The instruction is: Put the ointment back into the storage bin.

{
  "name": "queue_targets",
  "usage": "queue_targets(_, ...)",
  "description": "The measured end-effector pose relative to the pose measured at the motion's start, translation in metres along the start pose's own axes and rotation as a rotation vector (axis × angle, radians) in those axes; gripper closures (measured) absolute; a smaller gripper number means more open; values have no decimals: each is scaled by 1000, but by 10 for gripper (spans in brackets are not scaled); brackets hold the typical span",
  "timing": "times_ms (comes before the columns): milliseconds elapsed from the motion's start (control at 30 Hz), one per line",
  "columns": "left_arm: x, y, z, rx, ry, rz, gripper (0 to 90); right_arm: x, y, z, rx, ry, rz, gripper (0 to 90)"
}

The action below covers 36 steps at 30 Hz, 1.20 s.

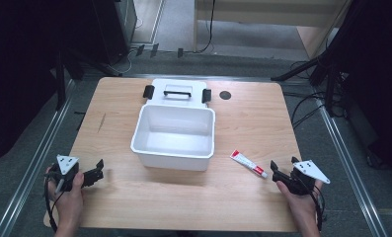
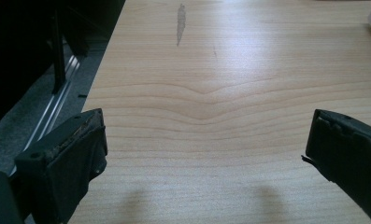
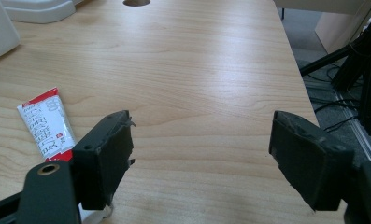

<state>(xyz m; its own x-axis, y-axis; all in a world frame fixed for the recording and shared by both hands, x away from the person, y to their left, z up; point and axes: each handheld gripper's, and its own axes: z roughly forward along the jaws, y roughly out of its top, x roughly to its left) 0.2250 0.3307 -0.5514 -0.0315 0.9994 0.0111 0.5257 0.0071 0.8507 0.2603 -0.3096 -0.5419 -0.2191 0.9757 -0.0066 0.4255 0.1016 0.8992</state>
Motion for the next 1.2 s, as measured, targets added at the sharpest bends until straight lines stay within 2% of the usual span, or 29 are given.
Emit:
queue_targets(133, 1, 0, 0, -5, -2, -5, 0, -1, 1, -1, -6, -4, 10, 242)
queue_targets(300, 1, 0, 0, -6, -4, -5, 0, -3, 3, -4, -14, 20, 24, 281)
queue_targets(433, 0, 0, 0, -8, -10, -5, 0, 0, 6, -7, -10, 43, -20, 298)
queue_targets(533, 1, 0, 0, -9, -9, -5, 0, 2, 8, -8, 1, 68, -31, 299)
queue_targets(567, 0, 0, -1, -9, -10, -5, 0, 4, 12, -9, 14, 93, -39, 299)
queue_targets(633, 0, 0, -1, -8, -10, -4, 0, 6, 14, -9, 29, 103, -48, 297)
queue_targets(667, 0, 0, 0, -8, -9, -3, 0, 9, 19, -9, 65, 128, -77, 297)
queue_targets(700, 0, 0, -1, -7, -10, 1, 0, 9, 19, -9, 65, 128, -77, 297)
queue_targets(733, 0, 0, -1, -8, -12, 2, 0, 12, 26, -9, 103, 149, -115, 298)
queue_targets(800, -1, 0, -1, -9, -14, 7, 0, 17, 34, -9, 155, 169, -149, 308)
queue_targets(833, -1, 0, -1, -9, -14, 7, 0, 17, 34, -9, 155, 169, -149, 308)
queue_targets(867, 0, 0, -1, -10, -16, 6, 0, 21, 42, -7, 223, 184, -199, 312)
queue_targets(933, 0, 0, -1, -7, -21, 1, 0, 26, 49, -3, 296, 191, -246, 320)
queue_targets(967, 0, -1, -1, -8, -21, 0, 0, 28, 52, -2, 335, 195, -265, 319)
queue_targets(1000, 0, -1, -1, -8, -21, 0, 0, 28, 52, -2, 335, 195, -265, 319)
queue_targets(1033, 0, -1, -1, -9, -21, -2, 0, 30, 55, 0, 375, 208, -278, 318)
queue_targets(1067, 0, -1, -1, -7, -21, -2, 0, 33, 61, 3, 433, 223, -317, 319)
queue_targets(1200, 0, -1, -1, -10, -21, -3, 0, 39, 72, 11, 572, 267, -381, 309)
